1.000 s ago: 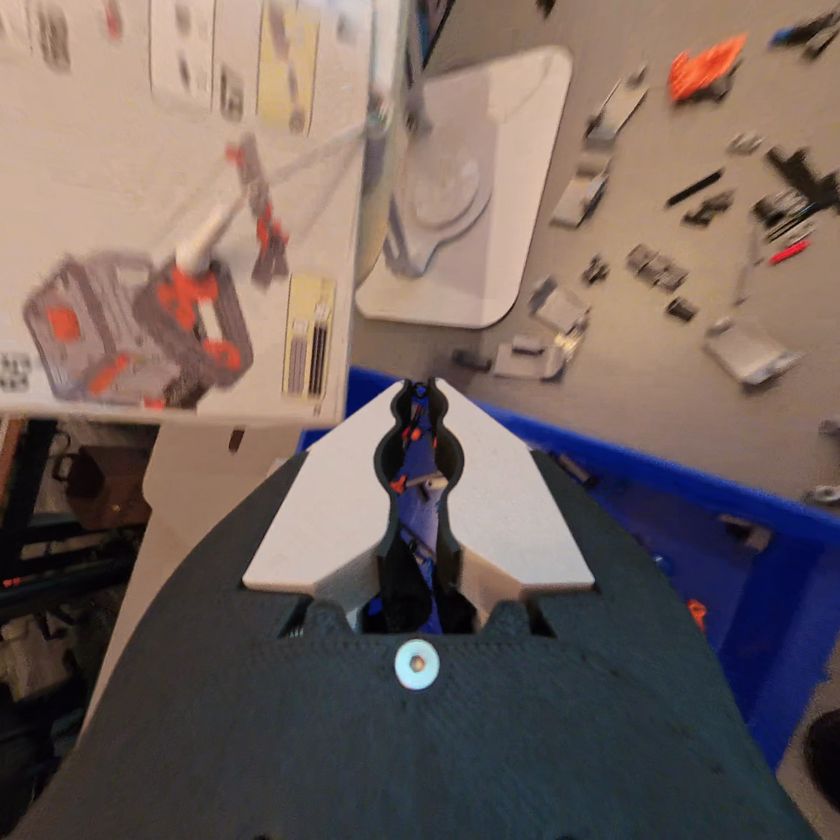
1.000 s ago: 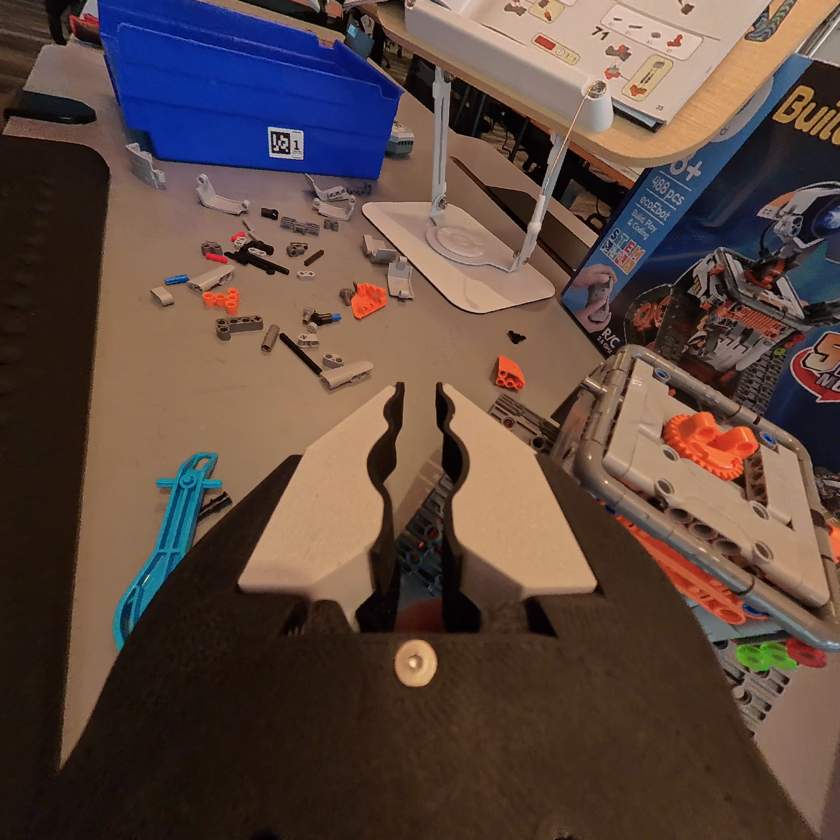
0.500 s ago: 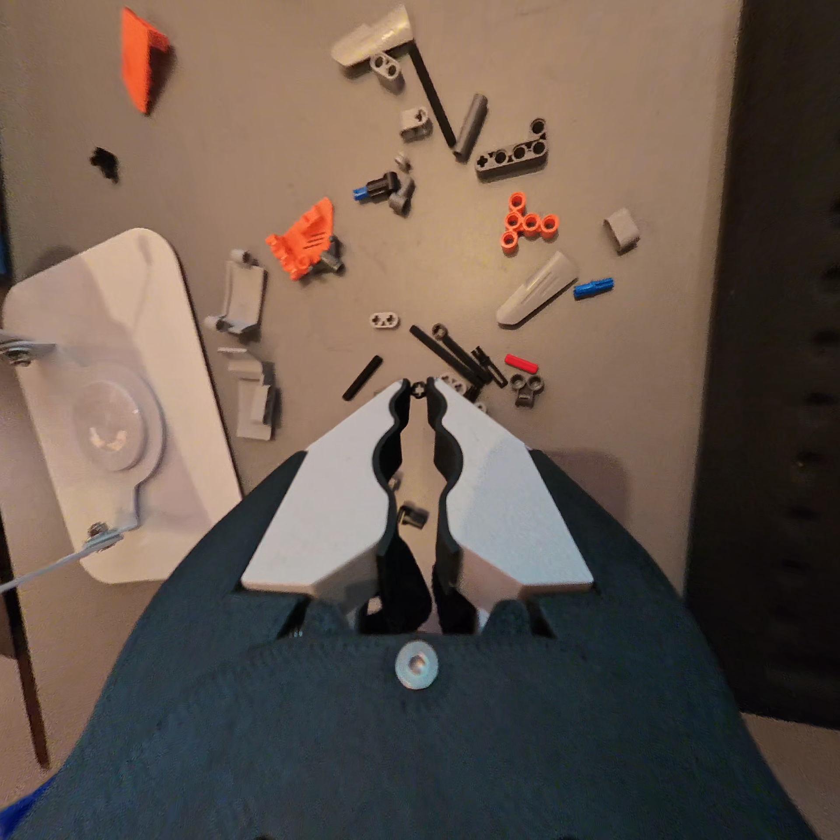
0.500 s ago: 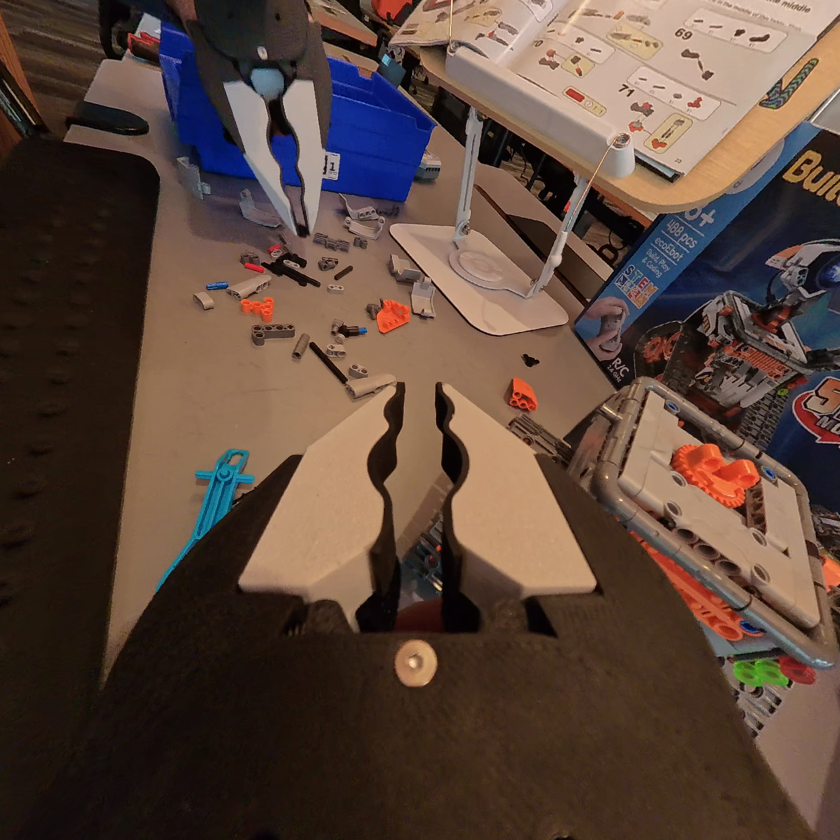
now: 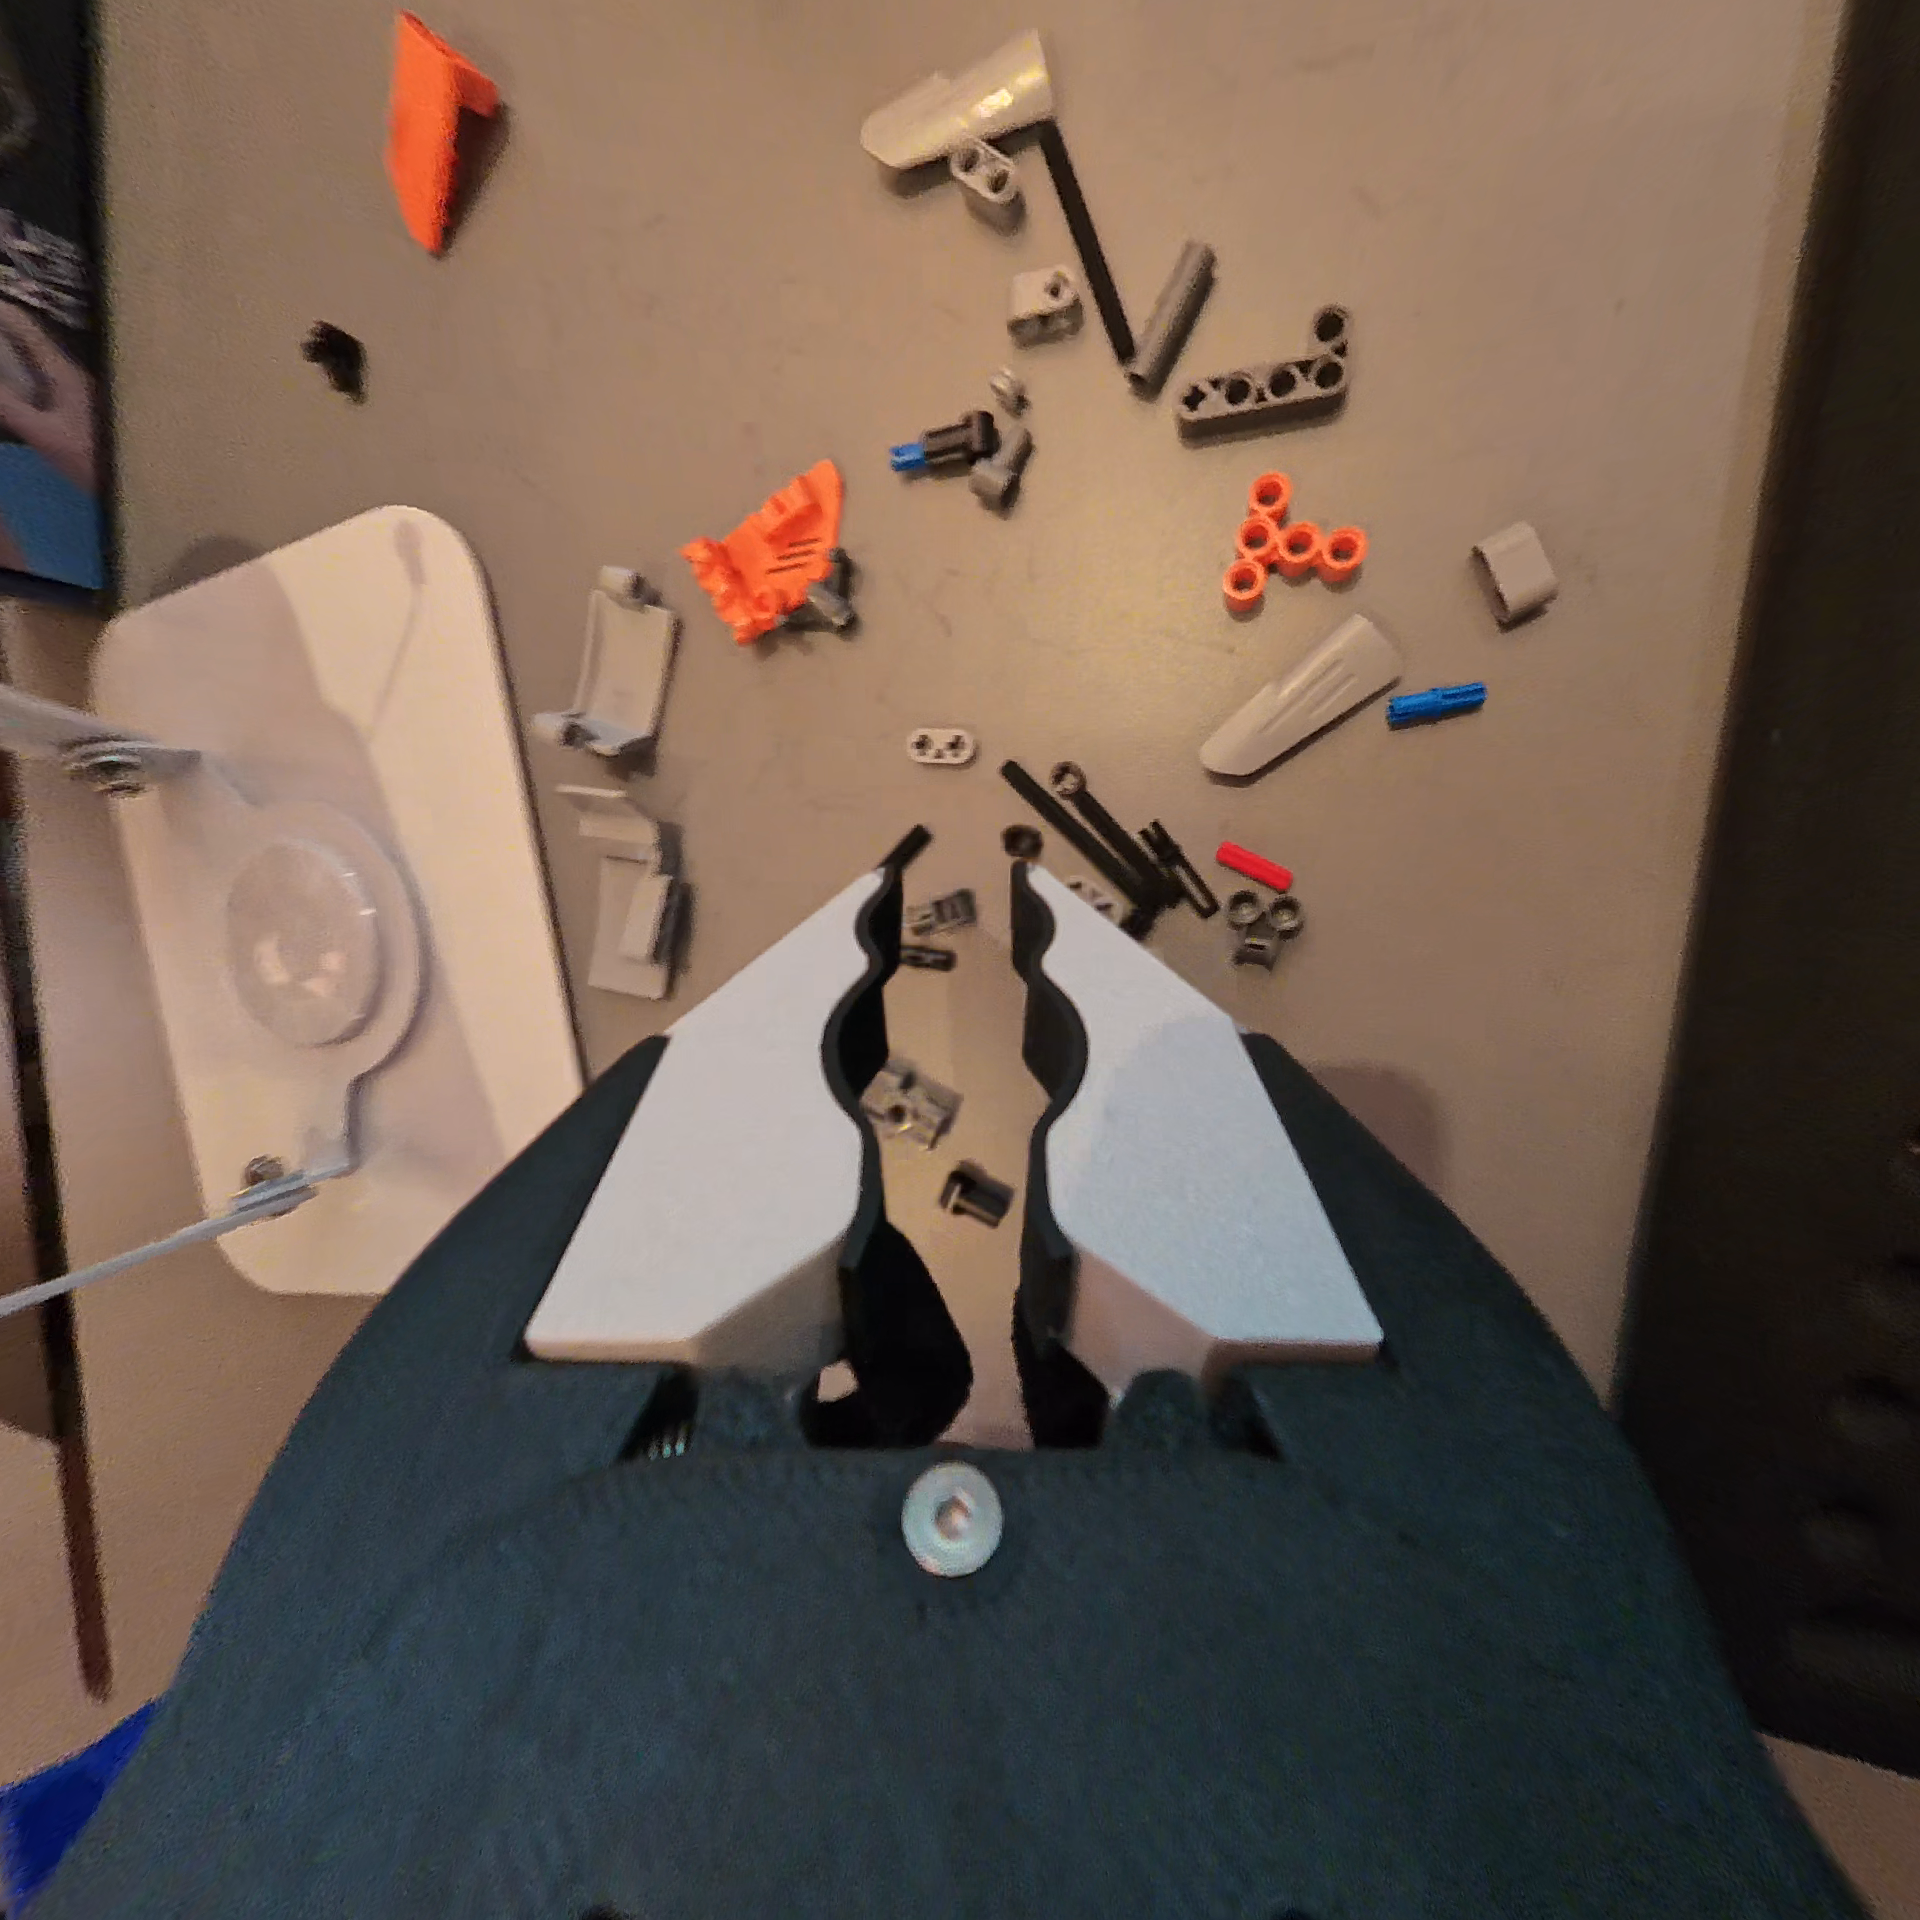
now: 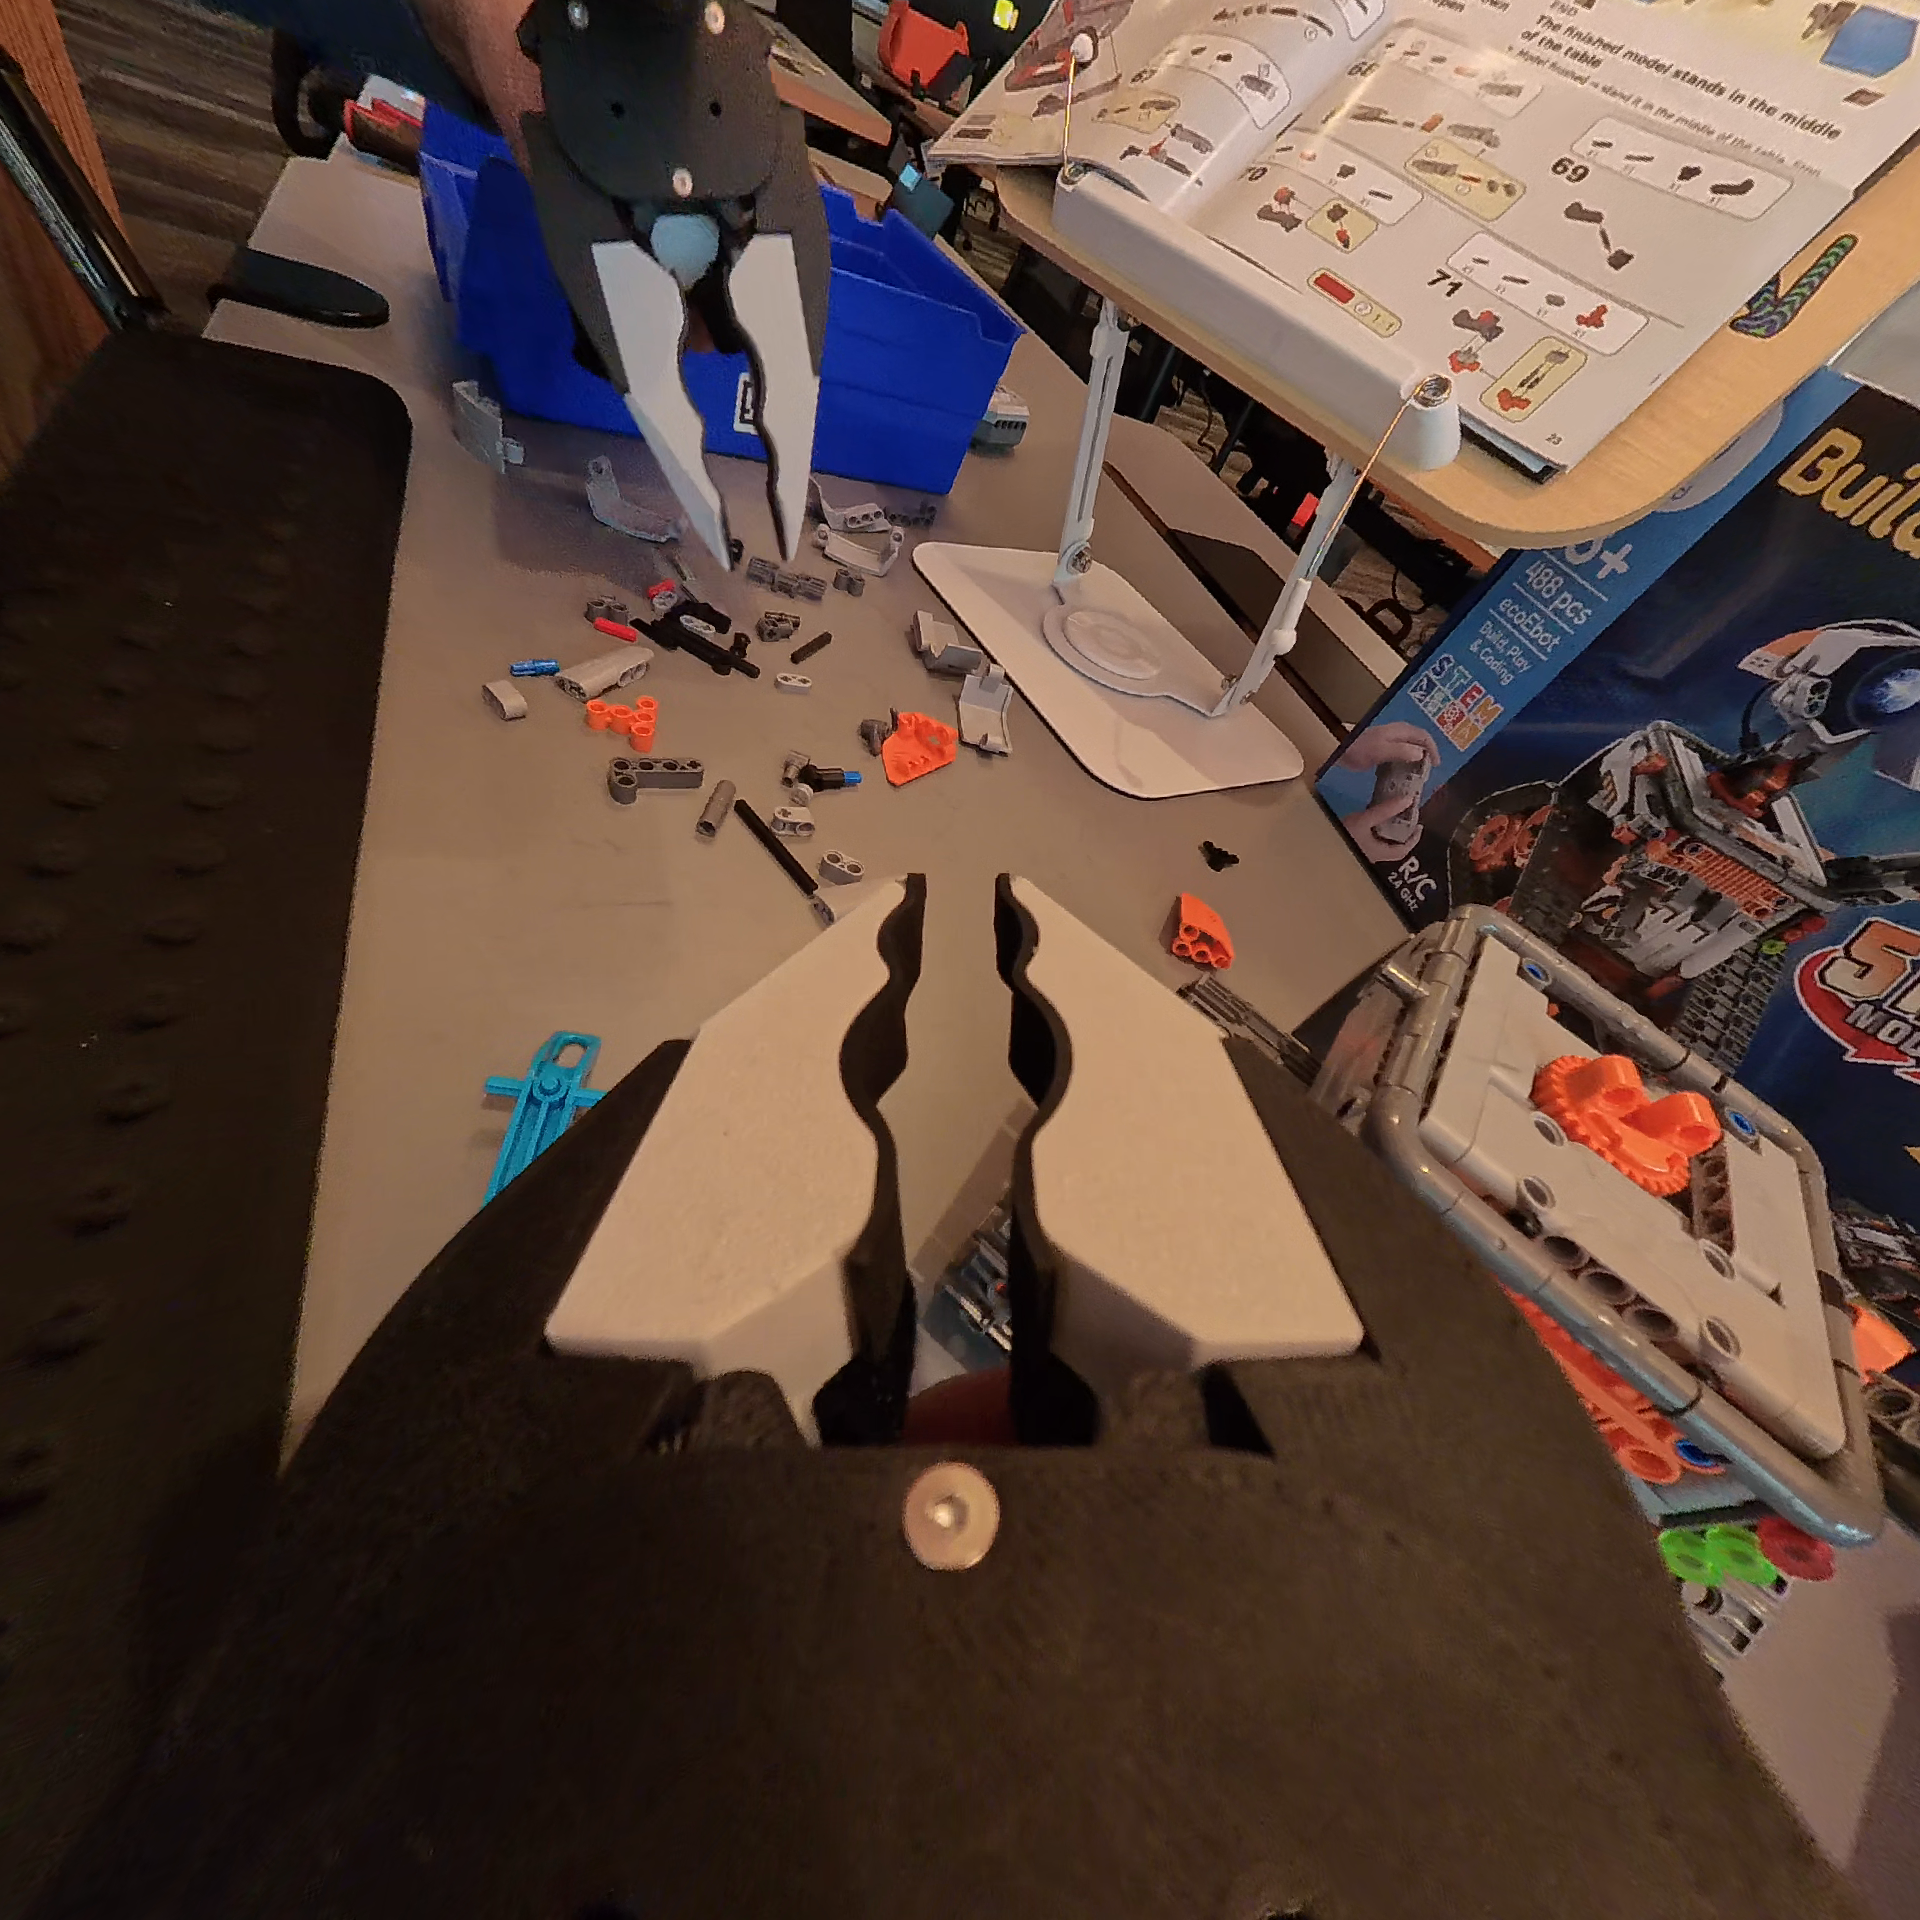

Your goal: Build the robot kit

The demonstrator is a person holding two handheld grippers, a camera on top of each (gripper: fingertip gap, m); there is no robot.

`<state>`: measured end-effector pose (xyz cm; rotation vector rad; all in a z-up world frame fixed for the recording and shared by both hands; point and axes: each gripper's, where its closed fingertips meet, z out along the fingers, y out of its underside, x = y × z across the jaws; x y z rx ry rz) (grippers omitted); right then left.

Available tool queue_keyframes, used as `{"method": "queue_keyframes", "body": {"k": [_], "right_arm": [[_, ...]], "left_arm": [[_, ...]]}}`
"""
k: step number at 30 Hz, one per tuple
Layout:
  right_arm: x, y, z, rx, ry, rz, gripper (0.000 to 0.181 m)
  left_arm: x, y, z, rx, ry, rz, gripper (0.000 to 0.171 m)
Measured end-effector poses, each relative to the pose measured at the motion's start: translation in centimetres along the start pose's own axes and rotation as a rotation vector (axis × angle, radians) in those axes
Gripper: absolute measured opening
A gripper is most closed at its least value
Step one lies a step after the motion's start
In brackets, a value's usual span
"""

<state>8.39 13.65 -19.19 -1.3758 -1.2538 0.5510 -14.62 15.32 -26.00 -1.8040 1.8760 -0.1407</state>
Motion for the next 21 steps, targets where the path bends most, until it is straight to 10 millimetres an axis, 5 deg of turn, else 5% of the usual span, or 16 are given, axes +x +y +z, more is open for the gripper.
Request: {"method": "queue_keyframes", "body": {"k": [10,21], "right_arm": [[-0.1,-0.2,-0.1,-0.003,0.013,-0.019,0.011],[-0.4,-0.4,-0.2,-0.015,0.019,-0.055,0.01]], "left_arm": [[-5.0,1.3,-9.5,0.067,-0.253,-0.101,0.013],[-7.5,9.5,-17.1,-0.036,-0.456,-0.246,0.012]]}}
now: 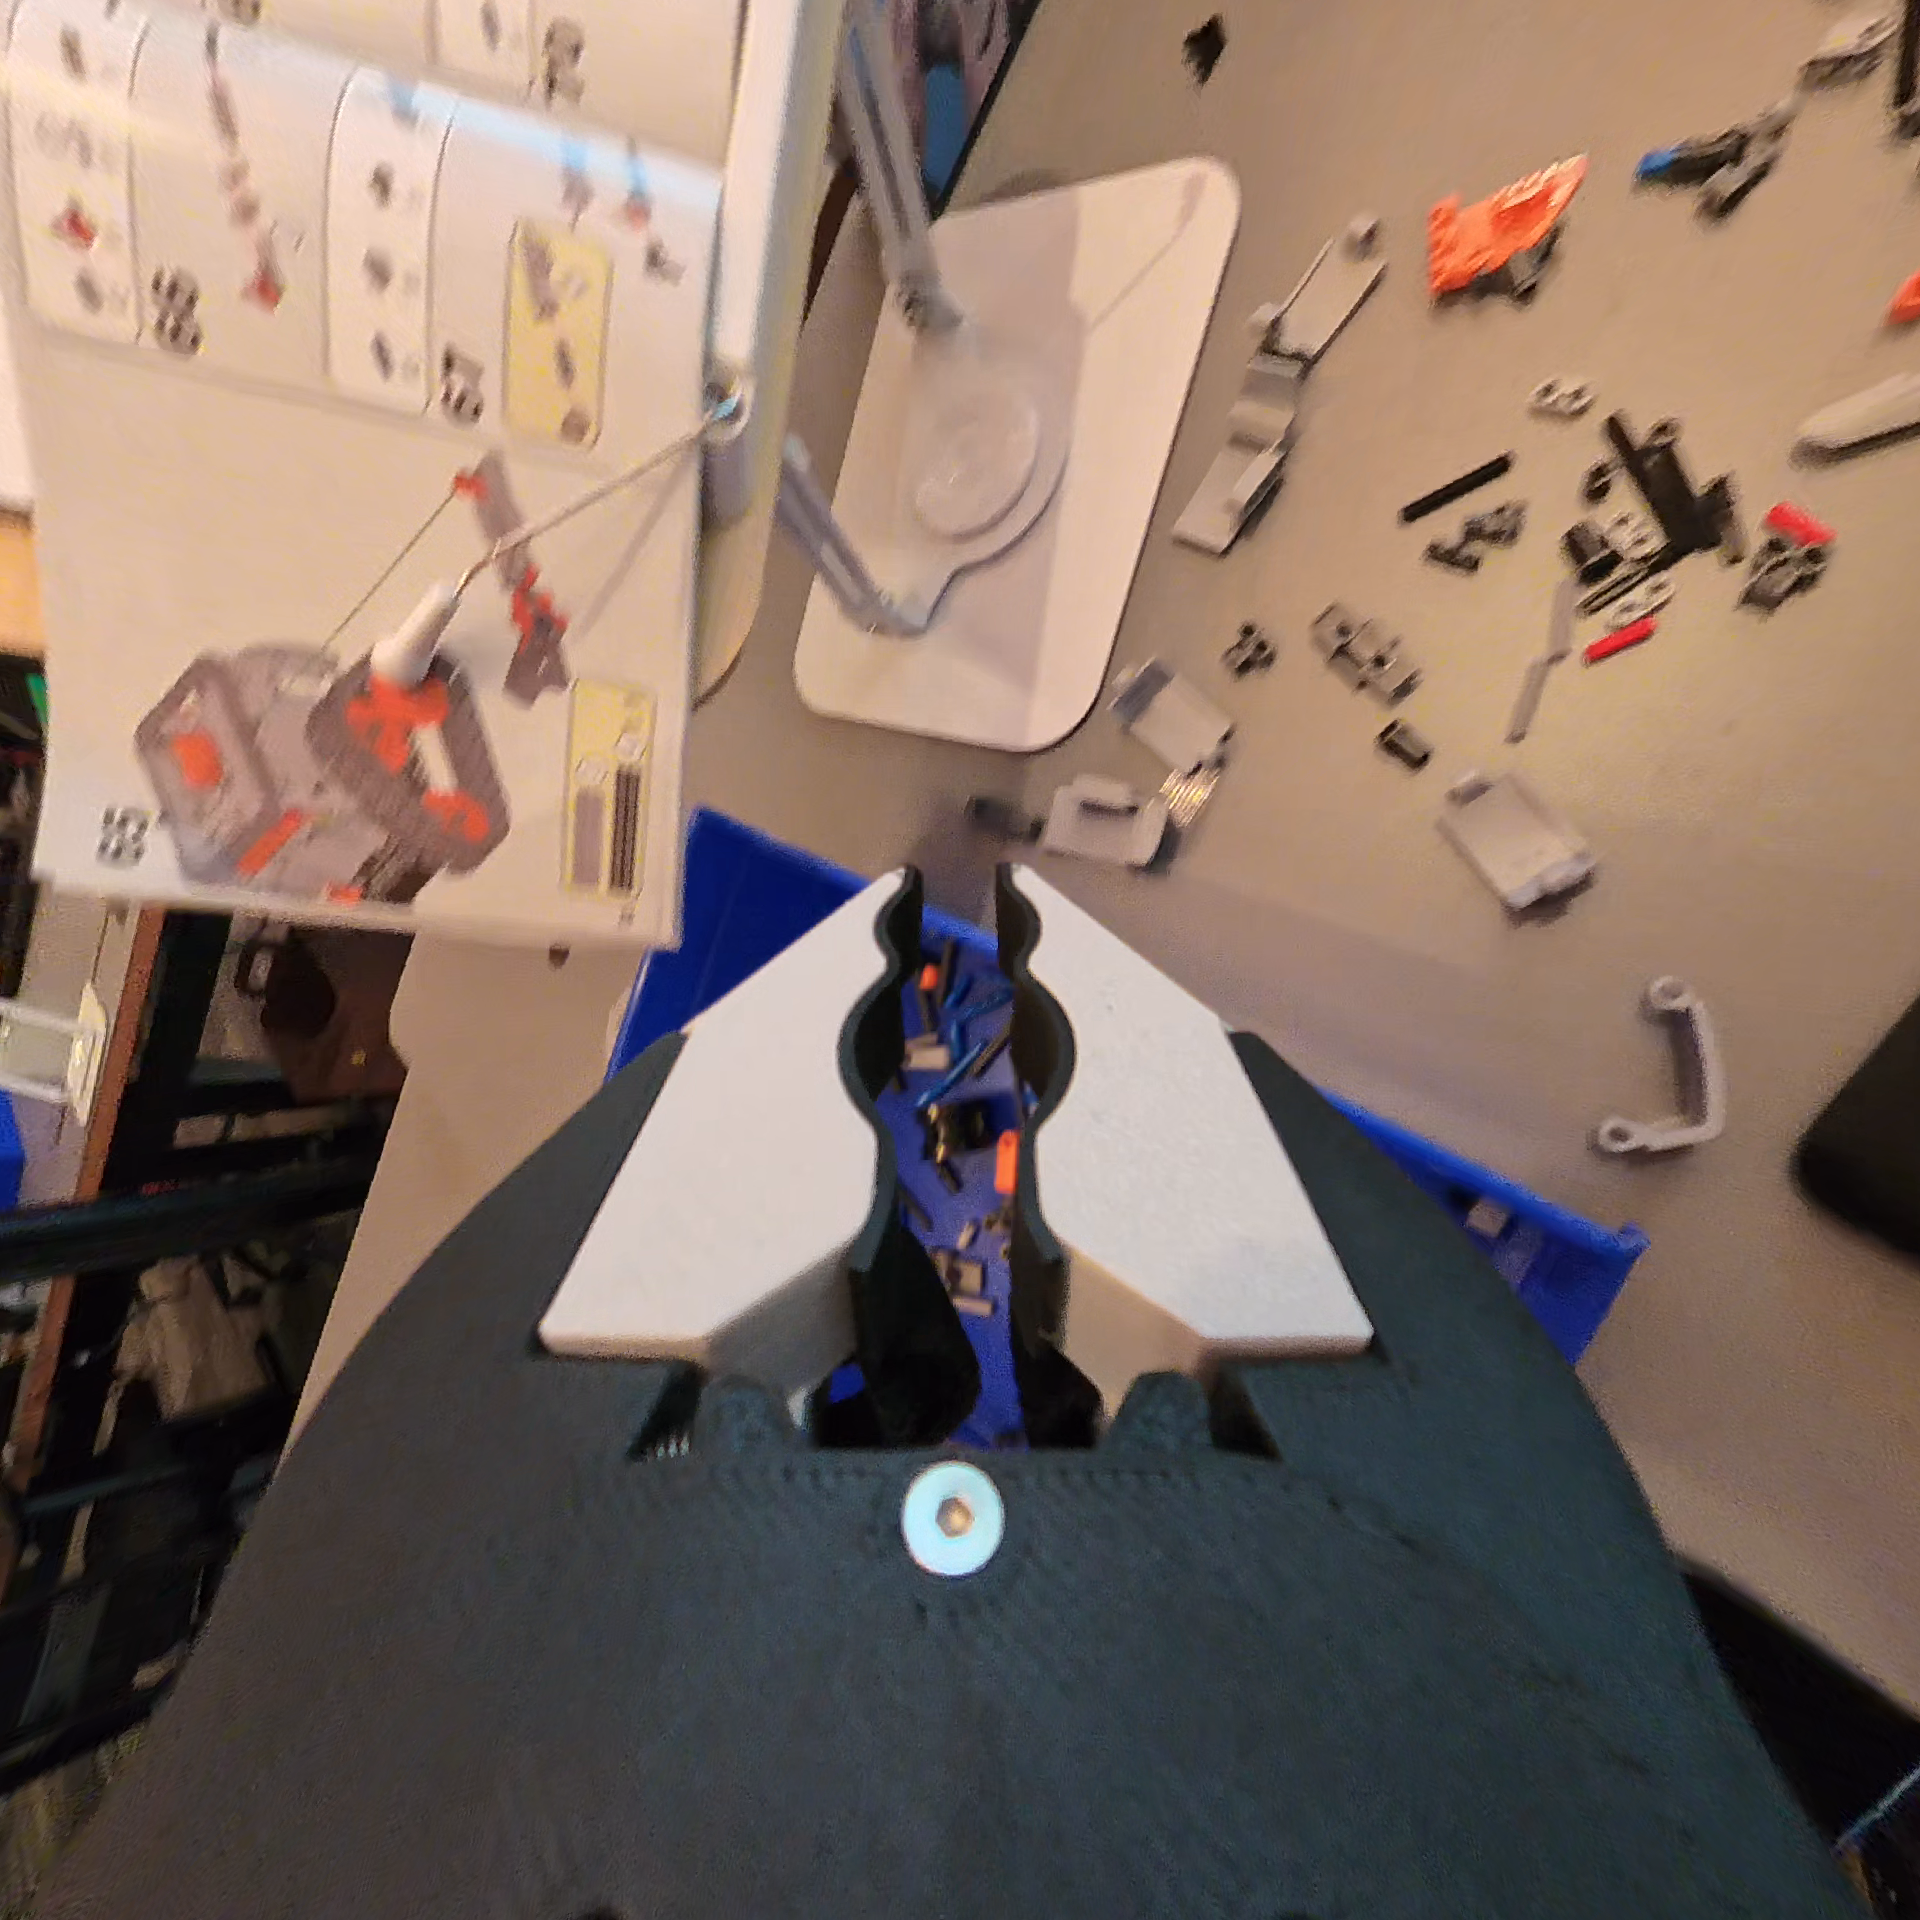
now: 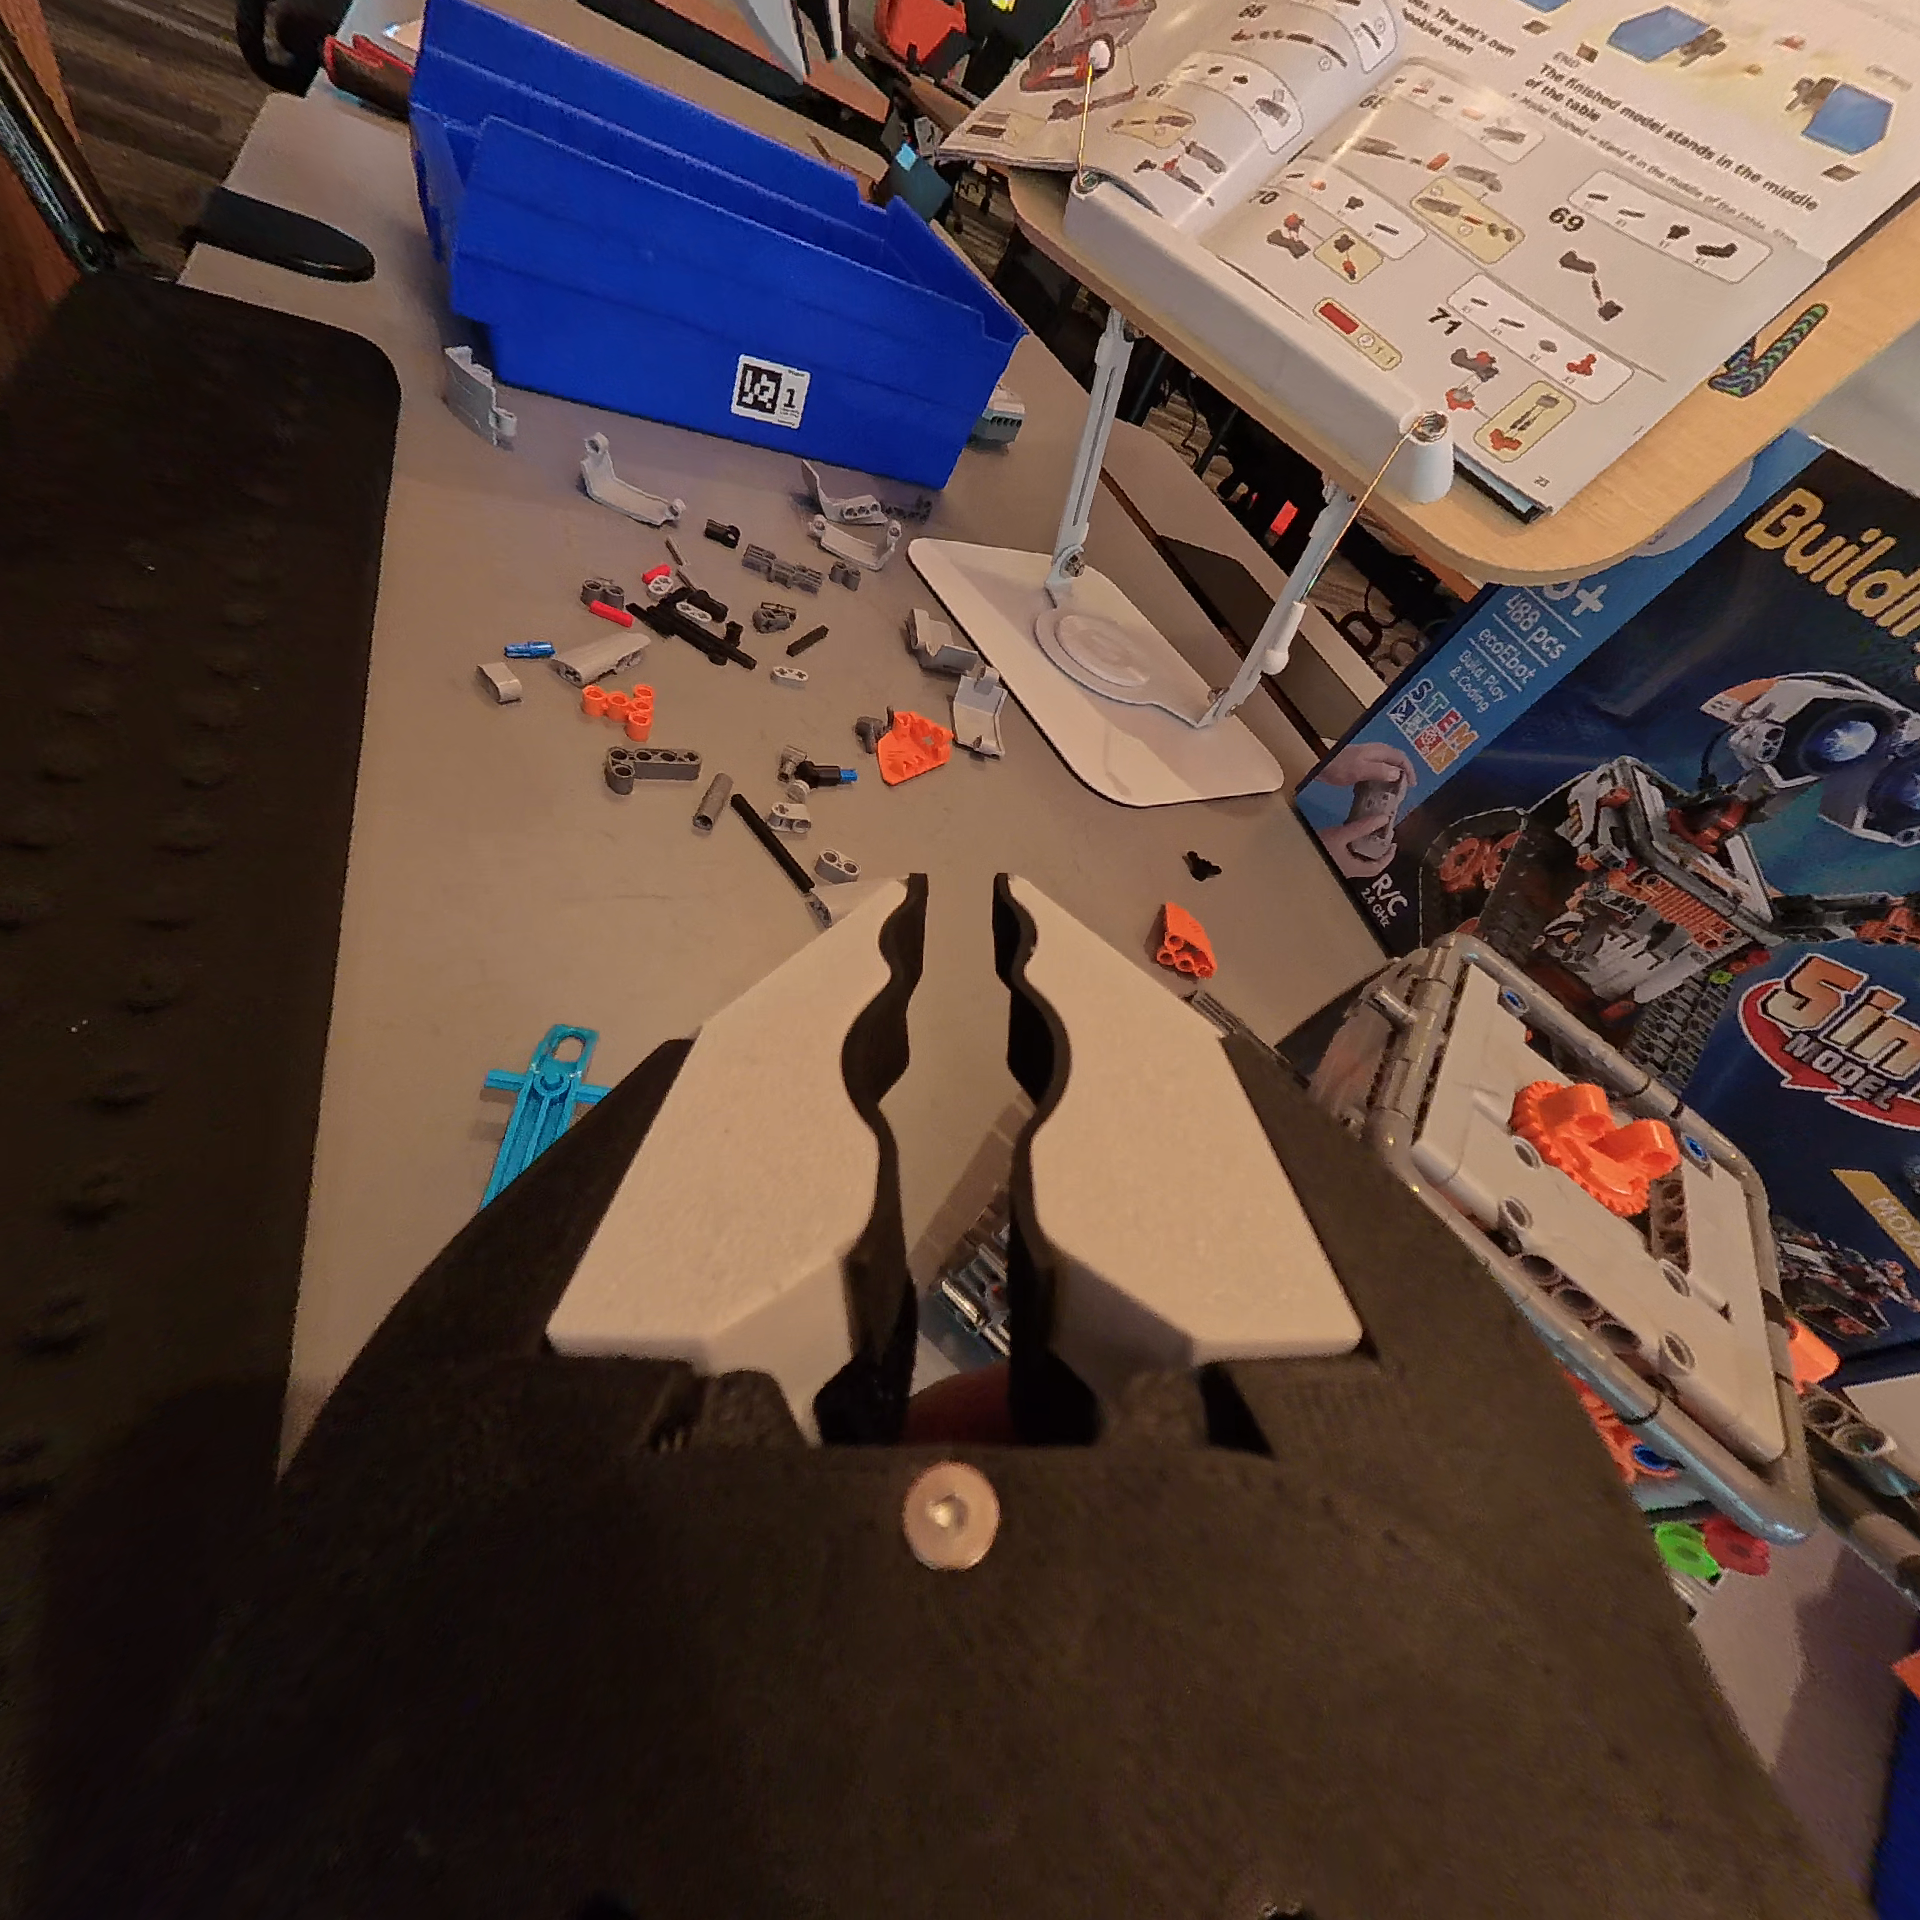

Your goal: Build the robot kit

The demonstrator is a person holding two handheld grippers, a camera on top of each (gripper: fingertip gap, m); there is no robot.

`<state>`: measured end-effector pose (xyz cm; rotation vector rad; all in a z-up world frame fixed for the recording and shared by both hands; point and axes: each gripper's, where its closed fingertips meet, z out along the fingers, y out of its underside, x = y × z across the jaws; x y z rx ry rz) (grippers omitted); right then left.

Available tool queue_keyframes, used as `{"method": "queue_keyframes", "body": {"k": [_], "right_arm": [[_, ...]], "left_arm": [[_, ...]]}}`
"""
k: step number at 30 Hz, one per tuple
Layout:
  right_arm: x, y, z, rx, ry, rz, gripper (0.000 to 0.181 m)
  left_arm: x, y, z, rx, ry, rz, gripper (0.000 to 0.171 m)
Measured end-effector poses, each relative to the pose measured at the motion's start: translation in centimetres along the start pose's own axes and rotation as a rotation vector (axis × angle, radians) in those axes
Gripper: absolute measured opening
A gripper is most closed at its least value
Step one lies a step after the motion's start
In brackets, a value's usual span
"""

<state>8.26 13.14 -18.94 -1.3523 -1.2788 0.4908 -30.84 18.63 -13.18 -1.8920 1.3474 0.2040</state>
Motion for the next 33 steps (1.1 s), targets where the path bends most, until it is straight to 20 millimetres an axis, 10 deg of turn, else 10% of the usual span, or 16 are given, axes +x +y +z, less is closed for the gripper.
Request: {"method": "queue_keyframes", "body": {"k": [7,16,33], "right_arm": [[-0.1,0.1,0.1,-0.01,-0.002,-0.006,0.01],[-0.2,0.5,0.3,-0.035,-0.002,-0.019,0.011],[-0.3,0.8,0.4,-0.057,-0.001,-0.035,0.011]], "left_arm": [[-3.7,5.6,-1.5,-0.068,-0.069,-0.115,0.012],[-3.6,11.5,0.7,-0.173,-0.022,-0.191,0.013],[-2.8,14.5,3.7,-0.227,0.029,-0.248,0.018]]}}
